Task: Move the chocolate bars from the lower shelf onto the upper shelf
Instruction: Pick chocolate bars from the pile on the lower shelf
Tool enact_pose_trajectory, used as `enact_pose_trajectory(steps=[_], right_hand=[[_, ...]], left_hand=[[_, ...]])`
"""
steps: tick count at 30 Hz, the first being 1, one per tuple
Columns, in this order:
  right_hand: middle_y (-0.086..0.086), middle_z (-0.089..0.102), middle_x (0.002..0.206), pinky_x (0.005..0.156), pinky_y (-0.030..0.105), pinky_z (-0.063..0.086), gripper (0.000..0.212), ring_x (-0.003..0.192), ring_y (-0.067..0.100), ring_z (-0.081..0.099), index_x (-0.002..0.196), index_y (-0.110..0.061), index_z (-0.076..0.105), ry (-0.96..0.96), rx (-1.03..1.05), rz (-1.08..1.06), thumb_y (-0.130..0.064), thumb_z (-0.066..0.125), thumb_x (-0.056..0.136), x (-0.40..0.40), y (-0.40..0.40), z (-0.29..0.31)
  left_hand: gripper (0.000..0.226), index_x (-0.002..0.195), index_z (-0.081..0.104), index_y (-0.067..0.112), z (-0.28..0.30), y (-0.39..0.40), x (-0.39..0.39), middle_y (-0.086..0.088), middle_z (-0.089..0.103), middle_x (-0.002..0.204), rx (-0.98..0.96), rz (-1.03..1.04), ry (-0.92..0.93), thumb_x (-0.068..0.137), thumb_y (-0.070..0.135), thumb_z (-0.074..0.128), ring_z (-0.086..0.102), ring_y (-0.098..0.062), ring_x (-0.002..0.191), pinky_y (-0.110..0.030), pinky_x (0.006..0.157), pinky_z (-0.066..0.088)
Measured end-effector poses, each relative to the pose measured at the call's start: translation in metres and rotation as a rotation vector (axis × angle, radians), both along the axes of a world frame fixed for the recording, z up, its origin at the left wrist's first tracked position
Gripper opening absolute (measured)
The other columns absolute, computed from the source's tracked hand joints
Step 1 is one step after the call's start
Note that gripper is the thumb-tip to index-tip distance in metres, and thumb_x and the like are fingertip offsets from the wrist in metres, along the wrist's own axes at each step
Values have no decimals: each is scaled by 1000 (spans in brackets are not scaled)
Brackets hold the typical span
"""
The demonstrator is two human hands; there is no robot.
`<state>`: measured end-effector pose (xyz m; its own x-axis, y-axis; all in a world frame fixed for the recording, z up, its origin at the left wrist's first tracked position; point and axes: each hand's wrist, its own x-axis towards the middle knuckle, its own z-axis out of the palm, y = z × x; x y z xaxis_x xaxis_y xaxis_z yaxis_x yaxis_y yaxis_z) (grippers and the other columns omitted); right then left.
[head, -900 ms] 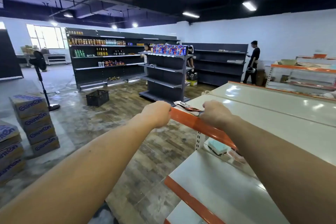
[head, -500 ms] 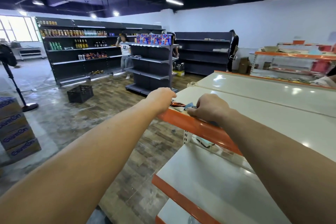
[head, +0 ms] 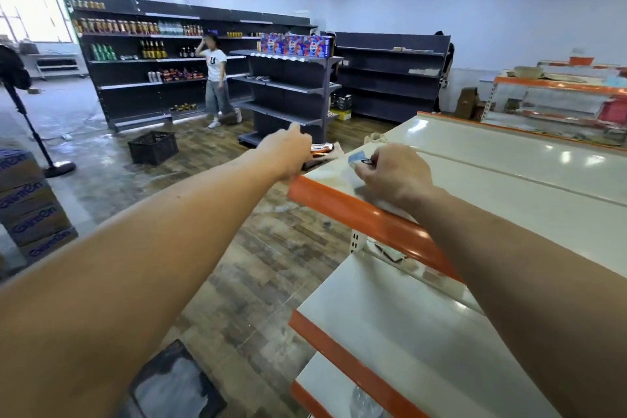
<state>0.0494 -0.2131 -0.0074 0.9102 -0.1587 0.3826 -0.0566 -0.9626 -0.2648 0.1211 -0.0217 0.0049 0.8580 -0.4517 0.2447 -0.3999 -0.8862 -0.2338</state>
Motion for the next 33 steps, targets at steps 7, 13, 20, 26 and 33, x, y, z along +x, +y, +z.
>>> enact_pose_trajectory(steps=[7, 13, 20, 26, 33], right_hand=[[8, 57, 116, 88, 43, 47, 33, 110, 31, 51, 117, -15, 64, -271, -161, 403, -35, 57, 92, 16, 109, -3], [8, 56, 122, 93, 41, 39, 37, 113, 30, 50, 123, -16, 60, -259, -365, 671, -38, 56, 94, 13, 213, -39], [9, 54, 121, 91, 42, 42, 38, 114, 33, 51, 125, -16, 58, 58, -313, 780, -36, 60, 93, 3, 275, -149], [11, 56, 118, 84, 37, 44, 33, 107, 32, 55, 127, -14, 56, 416, -27, 776, -30, 56, 98, -14, 303, -244], [11, 51, 124, 90, 33, 39, 35, 110, 30, 53, 132, -17, 49, 646, 87, 685, -35, 41, 103, -8, 328, -319]], left_hand=[[24, 119, 48, 1, -28, 120, -16, -19, 46, 121, -3, 239, -58, 96, 6, 48, 52, -35, 105, -43, 85, 48], [23, 119, 48, 5, -90, 213, -58, -14, 52, 117, 109, 345, -15, 98, 13, 47, 55, -33, 104, -41, 84, 51], [22, 119, 48, 9, -185, 298, -115, -9, 53, 117, 270, 372, 118, 99, 17, 44, 60, -27, 100, -34, 77, 48], [29, 120, 51, 9, -258, 337, -148, -9, 56, 115, 142, 267, 248, 99, 27, 41, 61, -26, 97, -36, 78, 53], [33, 115, 53, 11, -314, 360, -140, -6, 57, 111, 111, 218, 324, 98, 35, 38, 60, -26, 96, -33, 70, 47]])
